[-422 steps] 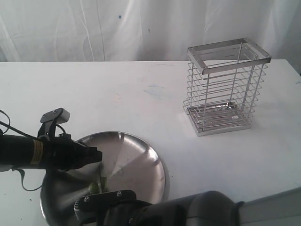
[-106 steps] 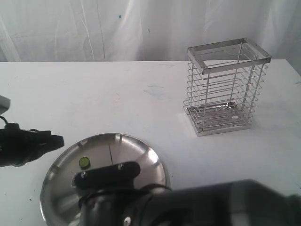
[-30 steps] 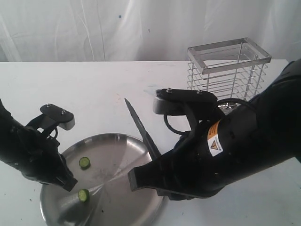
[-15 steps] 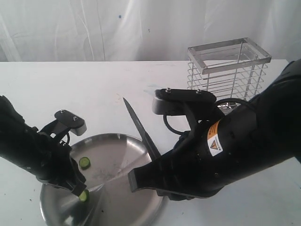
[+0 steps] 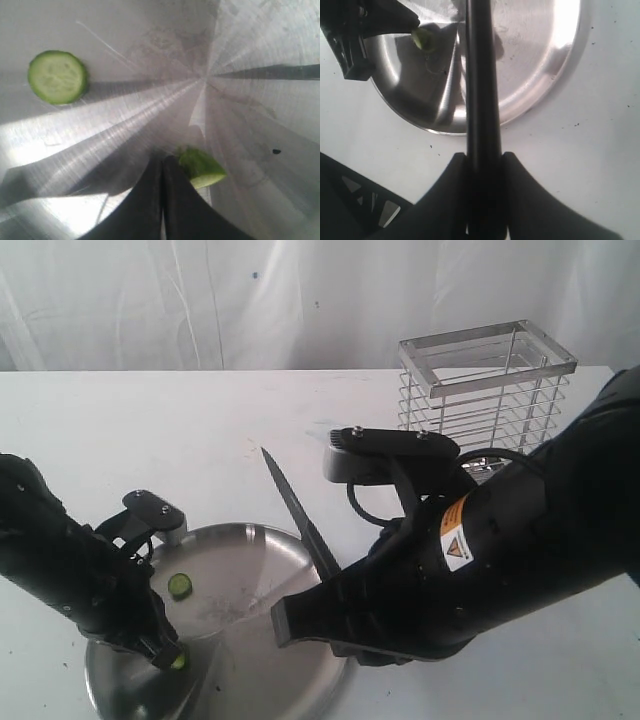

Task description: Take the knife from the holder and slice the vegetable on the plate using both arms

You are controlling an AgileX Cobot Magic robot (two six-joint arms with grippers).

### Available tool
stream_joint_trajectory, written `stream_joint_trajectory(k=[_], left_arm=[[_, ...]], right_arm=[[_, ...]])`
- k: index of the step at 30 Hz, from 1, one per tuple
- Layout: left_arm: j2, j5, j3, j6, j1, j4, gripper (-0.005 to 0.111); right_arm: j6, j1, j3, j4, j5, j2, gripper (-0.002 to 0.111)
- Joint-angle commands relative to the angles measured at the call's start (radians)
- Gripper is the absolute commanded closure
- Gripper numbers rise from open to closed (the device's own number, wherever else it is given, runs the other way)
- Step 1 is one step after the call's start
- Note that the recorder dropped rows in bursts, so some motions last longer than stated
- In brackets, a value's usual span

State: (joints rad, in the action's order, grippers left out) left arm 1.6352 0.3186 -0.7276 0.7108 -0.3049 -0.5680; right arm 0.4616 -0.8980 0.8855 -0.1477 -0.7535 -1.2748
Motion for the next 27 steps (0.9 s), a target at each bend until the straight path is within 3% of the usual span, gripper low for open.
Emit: stream_joint_trajectory(k=[1,5,14,27], left_arm=[[0.000,0.065,0.009,0.003,0.002,0.000,0.107],[0.000,0.134,0.009,0.003,0.002,-0.005,0.107],[-0.002,0.148,0.006,0.053,0.002,-0.111,0.107],[-0.031,0.143,0.006,0.050,0.002,-0.088,0.107]], right_arm=[[-0.014,0.005,-0.003,0.003,0.011,0.004,0.108],[-0.014,0.005,-0.003,0.008,0.023,0.004,0.108],[-0.014,0.005,-0.003,0.008,0.080,0.004,0.108],[-0.014,0.005,-0.003,0.009,0.087,0.004,0.108]])
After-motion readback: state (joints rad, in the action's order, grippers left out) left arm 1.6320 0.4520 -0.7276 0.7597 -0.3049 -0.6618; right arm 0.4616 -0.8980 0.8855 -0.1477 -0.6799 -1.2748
